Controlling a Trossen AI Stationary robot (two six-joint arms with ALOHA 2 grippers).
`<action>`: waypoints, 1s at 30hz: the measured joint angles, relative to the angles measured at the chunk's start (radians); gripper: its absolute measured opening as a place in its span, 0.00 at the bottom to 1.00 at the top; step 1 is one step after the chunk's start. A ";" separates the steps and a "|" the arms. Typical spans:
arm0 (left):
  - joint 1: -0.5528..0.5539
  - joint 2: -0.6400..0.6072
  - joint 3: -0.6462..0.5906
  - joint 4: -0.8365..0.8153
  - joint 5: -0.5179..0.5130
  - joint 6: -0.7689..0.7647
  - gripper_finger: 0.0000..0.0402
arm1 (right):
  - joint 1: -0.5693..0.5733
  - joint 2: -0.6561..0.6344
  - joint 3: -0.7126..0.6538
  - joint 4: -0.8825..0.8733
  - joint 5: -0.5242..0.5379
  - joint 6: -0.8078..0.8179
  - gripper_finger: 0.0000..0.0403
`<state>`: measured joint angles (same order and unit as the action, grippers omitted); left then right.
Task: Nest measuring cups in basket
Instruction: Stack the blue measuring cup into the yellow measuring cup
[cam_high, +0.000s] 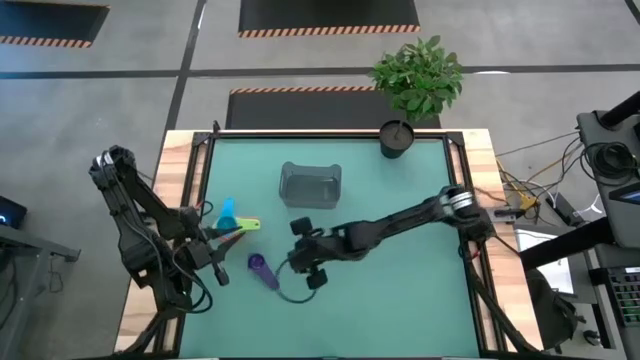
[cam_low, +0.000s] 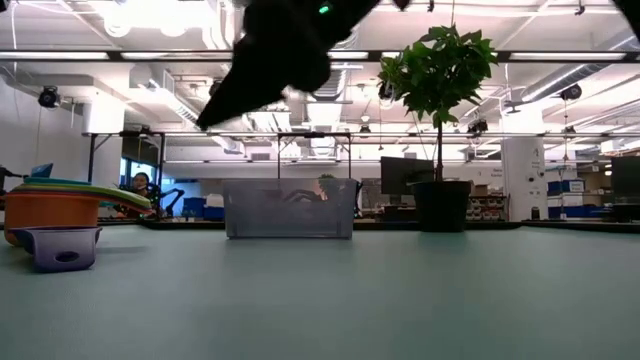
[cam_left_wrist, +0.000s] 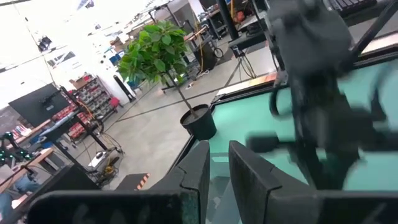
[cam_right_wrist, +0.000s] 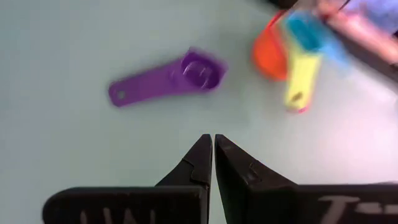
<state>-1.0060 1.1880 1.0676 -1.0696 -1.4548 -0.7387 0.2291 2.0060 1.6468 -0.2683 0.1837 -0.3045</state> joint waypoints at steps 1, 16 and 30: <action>0.003 0.006 -0.001 0.001 0.000 0.000 0.11 | 0.000 -0.042 -0.062 0.069 0.000 -0.004 0.02; 0.425 0.080 0.032 0.154 0.394 -0.007 0.10 | -0.001 -0.537 -0.675 0.610 -0.055 -0.185 0.02; 1.214 0.084 -0.030 -0.209 0.896 -0.079 0.10 | 0.000 -0.755 -0.850 0.717 -0.113 -0.203 0.02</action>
<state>0.2081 1.2716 1.0380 -1.2790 -0.5587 -0.8179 0.2291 1.2510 0.7963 0.4486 0.0704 -0.5072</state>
